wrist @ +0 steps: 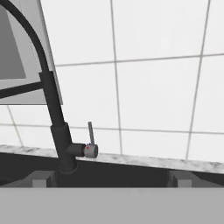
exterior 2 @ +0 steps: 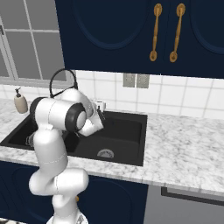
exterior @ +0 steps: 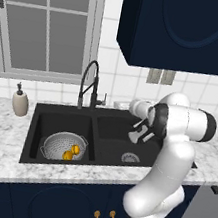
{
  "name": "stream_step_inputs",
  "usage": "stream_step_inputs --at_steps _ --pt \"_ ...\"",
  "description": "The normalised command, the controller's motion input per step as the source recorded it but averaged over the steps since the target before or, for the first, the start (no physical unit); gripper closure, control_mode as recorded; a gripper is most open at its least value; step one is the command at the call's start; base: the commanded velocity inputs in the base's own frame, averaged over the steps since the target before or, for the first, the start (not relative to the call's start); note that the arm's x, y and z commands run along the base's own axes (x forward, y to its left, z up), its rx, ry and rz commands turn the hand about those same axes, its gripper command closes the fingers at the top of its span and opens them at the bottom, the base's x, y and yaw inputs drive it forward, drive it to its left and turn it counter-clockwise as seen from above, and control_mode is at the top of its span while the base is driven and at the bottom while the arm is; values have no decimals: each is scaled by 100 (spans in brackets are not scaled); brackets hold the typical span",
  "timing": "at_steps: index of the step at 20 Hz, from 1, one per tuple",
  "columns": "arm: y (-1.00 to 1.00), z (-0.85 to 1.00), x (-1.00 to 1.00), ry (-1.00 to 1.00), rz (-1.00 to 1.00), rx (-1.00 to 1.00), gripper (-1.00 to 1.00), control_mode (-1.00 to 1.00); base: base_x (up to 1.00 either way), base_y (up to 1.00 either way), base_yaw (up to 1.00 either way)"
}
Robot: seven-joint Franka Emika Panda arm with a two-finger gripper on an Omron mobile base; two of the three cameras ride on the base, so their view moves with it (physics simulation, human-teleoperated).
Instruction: Put the colander in the sink, put the tangerine, mango in the colander, and turn on the sink faucet and pour water over the colander.
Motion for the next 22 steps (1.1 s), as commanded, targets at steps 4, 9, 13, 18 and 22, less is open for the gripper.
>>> stream_step_inputs --at_steps 4,9,13,18,22 --pt "0 0 11 0 0 0 -100 -100 0 0 0" --pt "9 -1 17 0 -1 0 -100 -100 0 0 0" --pt "11 -2 3 0 -2 0 -100 -100 0 0 0" --pt "24 -17 7 -3 -7 0 -100 -100 0 0 0" --pt "29 -33 0 -7 -9 0 -100 -100 0 0 0"
